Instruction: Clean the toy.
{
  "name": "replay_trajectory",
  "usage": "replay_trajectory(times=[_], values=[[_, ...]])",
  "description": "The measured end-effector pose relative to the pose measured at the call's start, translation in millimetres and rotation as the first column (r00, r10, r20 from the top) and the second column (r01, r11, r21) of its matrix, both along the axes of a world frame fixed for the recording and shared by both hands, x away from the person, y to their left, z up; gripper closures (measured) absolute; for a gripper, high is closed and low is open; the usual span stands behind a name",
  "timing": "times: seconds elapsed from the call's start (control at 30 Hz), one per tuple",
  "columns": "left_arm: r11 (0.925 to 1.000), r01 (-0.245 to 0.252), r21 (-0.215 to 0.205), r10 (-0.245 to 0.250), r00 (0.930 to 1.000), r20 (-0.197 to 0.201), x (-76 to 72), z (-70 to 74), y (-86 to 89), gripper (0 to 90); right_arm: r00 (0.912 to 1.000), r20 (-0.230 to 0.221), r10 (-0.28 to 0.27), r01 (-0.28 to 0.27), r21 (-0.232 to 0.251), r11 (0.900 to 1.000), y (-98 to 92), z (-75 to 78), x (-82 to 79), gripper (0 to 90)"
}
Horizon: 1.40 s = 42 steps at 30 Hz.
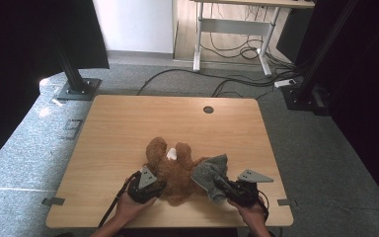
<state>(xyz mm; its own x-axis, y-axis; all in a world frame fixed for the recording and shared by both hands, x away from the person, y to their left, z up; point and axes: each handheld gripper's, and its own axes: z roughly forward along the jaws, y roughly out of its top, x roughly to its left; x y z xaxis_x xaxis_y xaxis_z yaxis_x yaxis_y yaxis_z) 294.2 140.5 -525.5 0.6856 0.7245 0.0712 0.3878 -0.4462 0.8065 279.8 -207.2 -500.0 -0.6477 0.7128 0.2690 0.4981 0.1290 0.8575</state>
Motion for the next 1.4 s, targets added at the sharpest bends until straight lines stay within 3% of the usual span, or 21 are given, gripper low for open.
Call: replay_trajectory(times=[0.07, 0.33, 0.43, 0.77, 0.9, 1.1, 1.27, 1.4], values=[[1.0, 0.0, 0.002, 0.0, 1.0, 0.008, -0.4, -0.4, -0.1, 53.3, 0.9998, -0.019, 0.008, -0.008, 0.001, 1.0, -1.2, -2.2, 1.4, 81.7], [0.9995, -0.026, 0.018, 0.025, 0.9991, 0.035, 5.3, -0.6, 0.3, 53.4, 0.9997, 0.006, -0.025, 0.025, 0.011, 1.0, 6.4, -12.6, 13.4, 81.8], [0.9984, -0.05, 0.025, 0.049, 0.9975, 0.051, 12.6, -1.8, 2.2, 53.5, 0.999, 0.026, -0.038, 0.038, 0.002, 0.999, 13.5, -13.7, 26.5, 81.9], [0.9952, -0.094, 0.027, 0.093, 0.9949, 0.04, 36.1, -0.3, 9.1, 53.5, 0.9963, 0.07, -0.049, 0.052, -0.04, 0.998, 28.1, -13.7, 63.4, 81.9], [0.9959, -0.086, 0.028, 0.085, 0.9958, 0.033, 35.2, 0.1, 10.0, 53.5, 0.9962, 0.073, -0.047, 0.05, -0.036, 0.998, 28.3, -14.2, 64.6, 81.9], [0.9977, -0.064, 0.023, 0.064, 0.998, -0.002, 26.6, 0.2, 14.3, 53.5, 0.9984, 0.051, -0.025, 0.026, -0.014, 1.0, 21.1, -20.6, 50.7, 81.8], [0.9978, -0.062, 0.021, 0.063, 0.998, -0.013, 23.5, -0.4, 15.6, 53.5, 0.9982, 0.055, -0.027, 0.027, -0.009, 1.0, 21.2, -20.6, 49.5, 81.5], [0.9982, -0.057, 0.02, 0.057, 0.9981, -0.023, 22.3, -1.8, 16.2, 53.5, 0.9944, 0.101, -0.03, 0.027, 0.026, 0.999, 16.4, -3.8, 43.4, 81.3]])
